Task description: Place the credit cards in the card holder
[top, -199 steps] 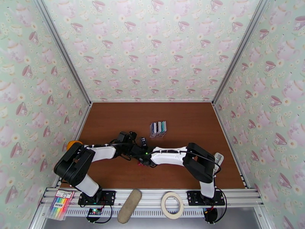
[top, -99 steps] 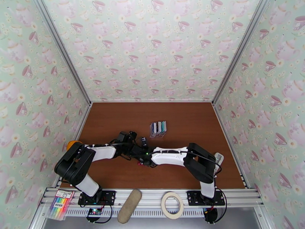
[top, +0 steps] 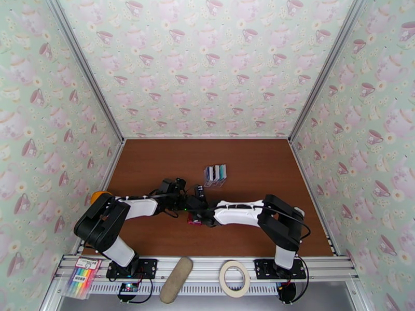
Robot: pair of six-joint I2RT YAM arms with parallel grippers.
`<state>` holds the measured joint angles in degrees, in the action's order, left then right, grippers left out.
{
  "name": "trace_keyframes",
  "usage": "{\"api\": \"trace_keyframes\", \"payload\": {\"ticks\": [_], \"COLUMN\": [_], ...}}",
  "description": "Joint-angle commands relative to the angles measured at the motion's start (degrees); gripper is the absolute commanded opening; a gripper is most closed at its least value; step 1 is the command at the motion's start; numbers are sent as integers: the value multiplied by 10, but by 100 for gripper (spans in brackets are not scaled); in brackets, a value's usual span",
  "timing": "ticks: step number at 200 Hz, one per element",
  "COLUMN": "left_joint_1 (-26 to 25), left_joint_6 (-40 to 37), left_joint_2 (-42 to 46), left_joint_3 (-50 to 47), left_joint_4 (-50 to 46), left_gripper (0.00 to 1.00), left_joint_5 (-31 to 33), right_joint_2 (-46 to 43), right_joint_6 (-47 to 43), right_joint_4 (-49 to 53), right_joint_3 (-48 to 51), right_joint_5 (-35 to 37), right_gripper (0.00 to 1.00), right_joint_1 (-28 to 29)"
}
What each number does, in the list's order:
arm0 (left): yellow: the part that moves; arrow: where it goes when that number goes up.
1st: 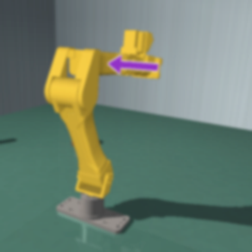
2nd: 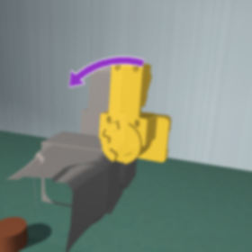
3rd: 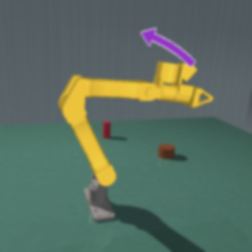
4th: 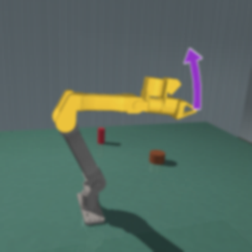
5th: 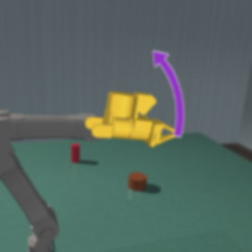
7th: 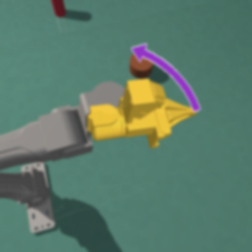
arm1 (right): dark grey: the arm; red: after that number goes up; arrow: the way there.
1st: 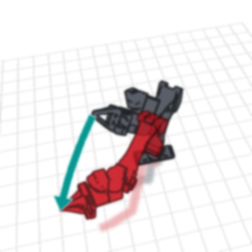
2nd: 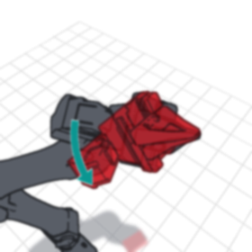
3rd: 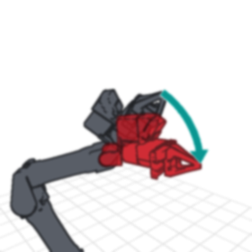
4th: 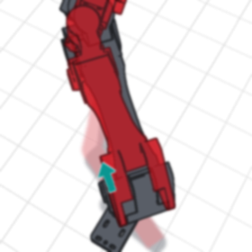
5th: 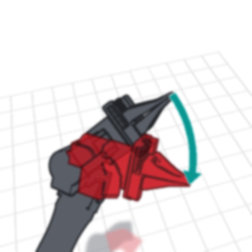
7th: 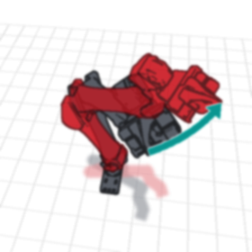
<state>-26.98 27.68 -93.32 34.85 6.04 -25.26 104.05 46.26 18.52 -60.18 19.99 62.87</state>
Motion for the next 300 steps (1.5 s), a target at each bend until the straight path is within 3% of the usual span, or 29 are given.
{"api": "trace_keyframes", "payload": {"ticks": [1,110,145,198,300], "left_joint_1": [-13,-24,-24,-24,-26], "left_joint_6": [-2,8,13,28,62], "left_joint_2": [-35,-57,-53,-52,-30], "left_joint_3": [-16,-9,-11,-16,-43], "left_joint_4": [-66,-70,-50,-23,22], "left_gripper": [5,4,5,5,5], "left_joint_5": [41,56,41,24,3], "right_joint_2": [-8,-125,-156,-216,-202], "right_joint_6": [1,55,49,57,93], "right_joint_4": [-33,-309,-300,-196,-116], "right_joint_3": [52,249,267,277,292], "right_joint_5": [-54,-209,-201,-135,-67], "right_gripper": [0,0,0,1,2], "right_joint_1": [-23,-107,-116,-116,-116]}}
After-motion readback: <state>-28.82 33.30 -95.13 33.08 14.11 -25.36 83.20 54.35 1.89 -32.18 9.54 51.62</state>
